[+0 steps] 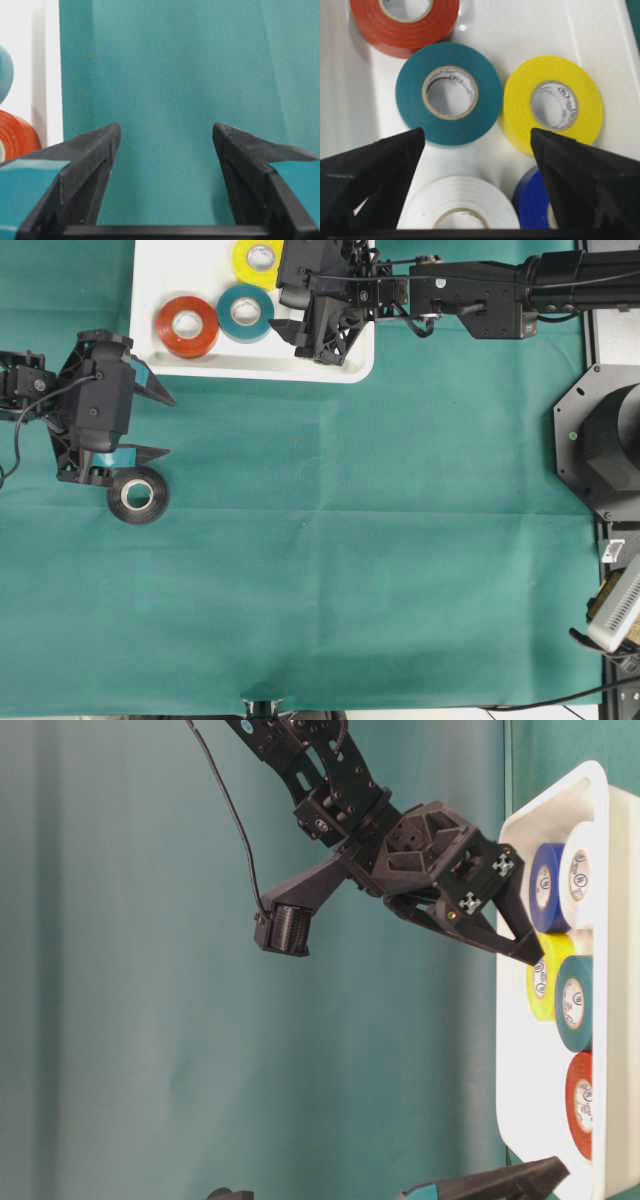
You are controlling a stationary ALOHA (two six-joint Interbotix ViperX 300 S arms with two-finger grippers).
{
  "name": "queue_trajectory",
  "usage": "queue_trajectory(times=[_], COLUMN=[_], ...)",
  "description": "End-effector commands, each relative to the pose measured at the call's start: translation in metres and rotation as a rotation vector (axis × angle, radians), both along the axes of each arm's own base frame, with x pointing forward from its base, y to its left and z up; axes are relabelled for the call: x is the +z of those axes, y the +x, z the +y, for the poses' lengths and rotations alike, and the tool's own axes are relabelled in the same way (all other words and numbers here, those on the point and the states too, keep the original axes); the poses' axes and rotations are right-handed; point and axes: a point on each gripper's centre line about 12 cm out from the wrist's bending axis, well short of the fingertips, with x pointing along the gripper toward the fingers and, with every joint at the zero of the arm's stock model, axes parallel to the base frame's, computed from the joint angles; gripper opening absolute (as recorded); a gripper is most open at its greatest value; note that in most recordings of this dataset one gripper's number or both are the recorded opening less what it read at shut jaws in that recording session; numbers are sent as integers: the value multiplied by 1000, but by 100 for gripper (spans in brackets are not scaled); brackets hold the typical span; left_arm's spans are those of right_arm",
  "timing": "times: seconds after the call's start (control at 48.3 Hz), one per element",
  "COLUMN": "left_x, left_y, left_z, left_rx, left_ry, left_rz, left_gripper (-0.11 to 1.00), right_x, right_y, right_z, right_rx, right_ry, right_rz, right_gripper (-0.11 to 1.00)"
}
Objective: Put the tape alternately from left to right into the white case.
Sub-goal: 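Open the right gripper and withdraw it to the right, then lower the left gripper onto the black tape roll and grasp it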
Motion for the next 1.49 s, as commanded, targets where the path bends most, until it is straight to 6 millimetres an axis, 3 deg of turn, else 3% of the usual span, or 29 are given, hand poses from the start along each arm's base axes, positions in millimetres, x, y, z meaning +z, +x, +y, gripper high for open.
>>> queue_trajectory(times=[0.0,0.248,0.745,1.16,1.47], left_x=[6,7,8,8,6], left_y=[3,4,5,5,2], left_z=[-1,-1,-1,-1,-3], left_rx=[-2,-2,-2,-2,-8], left_ry=[-1,-1,-1,-1,-1], left_rz=[-26,-28,-31,-31,-18], left_gripper=[74,74,74,74,74], right_x=[18,27,23,19,26], right_y=[0,-16,-50,-77,-76], right_z=[8,32,80,101,104], right_rx=[21,69,175,229,246], right_ry=[-15,-15,-4,1,6], right_rz=[-43,-56,-29,-15,-61], right_gripper=[78,78,78,78,78])
